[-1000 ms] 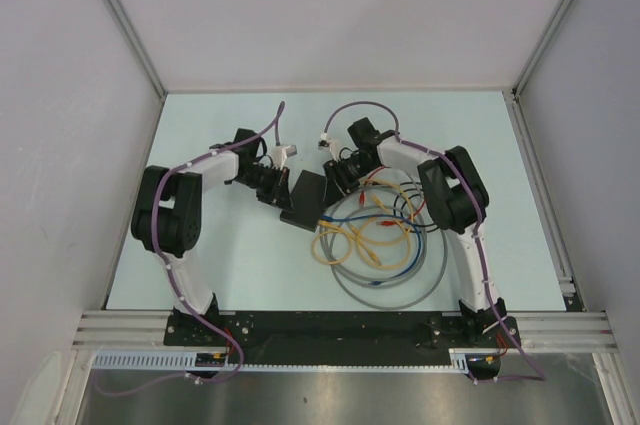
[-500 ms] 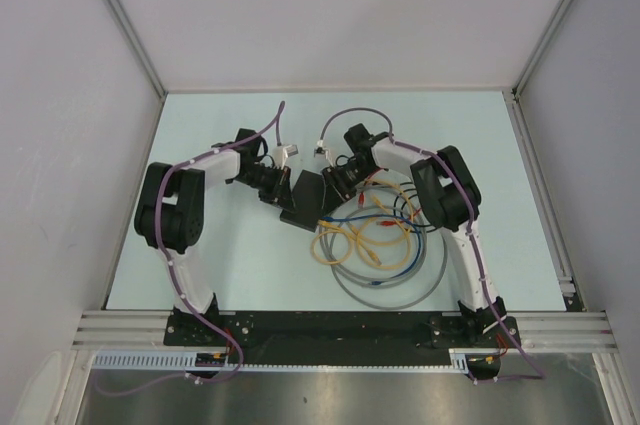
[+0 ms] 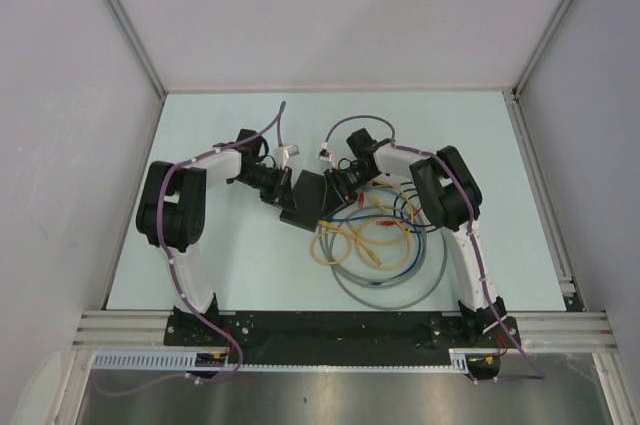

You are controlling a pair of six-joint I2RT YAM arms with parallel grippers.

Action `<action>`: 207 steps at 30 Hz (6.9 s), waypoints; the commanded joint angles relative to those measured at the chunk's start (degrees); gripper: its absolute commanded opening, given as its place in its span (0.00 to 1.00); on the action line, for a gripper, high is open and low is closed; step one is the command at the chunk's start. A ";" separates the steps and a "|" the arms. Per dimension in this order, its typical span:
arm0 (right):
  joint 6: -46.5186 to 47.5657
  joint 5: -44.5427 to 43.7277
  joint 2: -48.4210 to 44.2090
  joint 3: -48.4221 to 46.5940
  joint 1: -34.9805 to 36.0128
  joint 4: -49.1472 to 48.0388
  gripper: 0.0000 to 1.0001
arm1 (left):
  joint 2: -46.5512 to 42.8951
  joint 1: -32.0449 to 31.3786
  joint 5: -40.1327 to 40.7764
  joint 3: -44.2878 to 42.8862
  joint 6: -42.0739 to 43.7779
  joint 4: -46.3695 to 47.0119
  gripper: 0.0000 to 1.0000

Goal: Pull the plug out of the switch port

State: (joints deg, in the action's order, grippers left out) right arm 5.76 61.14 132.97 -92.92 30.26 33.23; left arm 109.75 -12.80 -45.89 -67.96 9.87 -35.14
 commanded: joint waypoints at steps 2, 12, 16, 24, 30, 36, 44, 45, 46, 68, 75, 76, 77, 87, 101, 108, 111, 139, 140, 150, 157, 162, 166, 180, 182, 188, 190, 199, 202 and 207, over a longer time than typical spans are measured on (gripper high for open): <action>-4.00 -8.67 0.89 2.22 1.73 -7.30 0.38 | 2.92 -1.09 8.36 0.90 2.52 -0.11 0.15; -4.97 -15.09 0.54 1.96 2.96 -6.34 0.28 | 2.66 -1.35 8.80 1.08 2.88 -0.28 0.15; -4.09 -17.54 0.45 1.17 3.58 -4.68 0.22 | 2.48 -1.35 8.97 1.17 3.05 -0.20 0.15; 2.06 -19.83 0.45 -0.50 3.14 4.02 0.09 | 2.57 -1.35 9.06 0.73 3.14 -0.37 0.16; 3.73 -18.34 -1.13 -0.06 0.85 5.61 0.06 | 2.04 -1.44 9.41 1.17 3.49 -0.37 0.16; 7.50 -20.71 -2.18 -1.03 -0.03 9.20 0.05 | 1.95 -1.62 10.03 0.73 3.93 -0.64 0.16; 8.74 -20.28 -4.64 0.47 -0.81 11.85 0.05 | 1.25 -1.88 10.47 -0.59 4.98 -1.08 0.16; 8.92 -19.06 -5.17 0.12 -1.60 11.85 0.05 | 0.64 -1.88 10.56 -0.59 5.07 -1.16 0.16; 9.18 -18.44 -5.87 -0.84 -2.04 11.85 0.06 | 0.20 -1.88 10.56 -0.68 5.25 -1.16 0.16; 18.86 -37.22 -15.91 -10.95 -24.28 14.58 0.18 | -8.15 -1.88 8.71 -4.98 5.60 -2.57 0.23; 12.26 -35.76 -20.45 -14.48 -21.22 10.44 0.59 | -8.33 -1.18 10.38 -8.32 6.22 -4.59 0.33; 12.35 -34.61 -20.73 -14.22 -18.16 11.06 0.59 | -8.68 -0.92 10.82 -8.32 6.30 -4.42 0.34; 12.43 -32.43 -20.90 -13.17 -16.65 12.37 0.59 | -8.77 -0.65 11.78 -7.98 6.13 -4.07 0.36; 10.67 -18.88 -14.50 -5.95 -2.84 13.35 0.59 | -10.87 3.57 9.51 -2.88 3.49 -1.95 0.36; 13.75 -4.73 -5.36 -7.88 -0.64 16.24 0.54 | -7.98 2.34 -2.72 2.40 5.33 -1.25 0.00; 13.94 -2.52 0.09 -10.42 -0.55 14.58 0.59 | -2.97 1.90 2.20 0.99 5.95 -2.04 0.02; 12.44 -2.78 2.03 -12.19 -0.38 12.30 0.60 | -0.95 1.90 3.34 0.55 6.30 -2.04 0.02; 18.76 2.58 7.30 -13.78 2.52 22.04 0.38 | 1.78 0.49 4.76 0.82 5.16 -1.16 0.04; 18.50 2.49 7.48 -13.51 2.52 21.96 0.38 | 2.04 0.41 4.67 0.73 5.16 -1.16 0.04; 9.01 -4.17 7.04 -9.21 2.70 13.89 0.40 | 1.96 -0.47 5.28 0.55 5.25 -1.34 0.04; 7.34 -10.51 6.16 -7.71 4.54 11.68 0.34 | 1.60 -0.65 5.90 0.82 5.42 -1.43 0.04; 6.64 -15.52 6.51 -7.53 5.77 11.42 0.39 | 1.51 -0.65 6.42 0.73 5.78 -1.60 0.04; 5.93 -20.78 6.69 -7.01 6.47 10.63 0.39 | 1.51 -0.65 6.69 0.73 5.95 -1.87 0.04; 4.09 -28.96 6.16 -2.09 6.57 6.41 0.07 | 1.25 -0.65 7.22 0.55 6.13 -2.04 0.03; 3.56 -30.46 6.34 -2.17 6.57 6.84 0.06 | 1.16 -0.74 7.30 0.73 6.13 -2.04 0.03; 5.22 -32.84 6.69 -4.01 6.39 11.85 0.02 | 0.99 -0.65 7.22 0.47 6.13 -2.13 0.03; 5.58 -31.71 6.52 -4.19 6.13 13.78 0.02 | 0.99 -0.65 7.30 0.29 6.13 -2.13 0.03; 7.95 -32.23 5.29 -1.13 5.69 17.48 0.00 | 0.72 -0.65 7.57 0.20 6.39 -2.31 0.03; 8.39 -33.28 3.63 1.42 4.72 18.18 0.00 | 0.55 -0.65 7.74 0.29 6.39 -2.31 0.03; 8.92 -33.98 1.68 2.57 2.09 19.67 0.00 | 0.28 -0.65 7.83 0.29 6.48 -2.04 0.03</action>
State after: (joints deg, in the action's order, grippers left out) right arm 9.41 45.52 130.45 -95.50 33.93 44.95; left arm 109.49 -12.93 -46.41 -67.94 13.50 -38.33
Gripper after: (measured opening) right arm 0.091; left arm 0.036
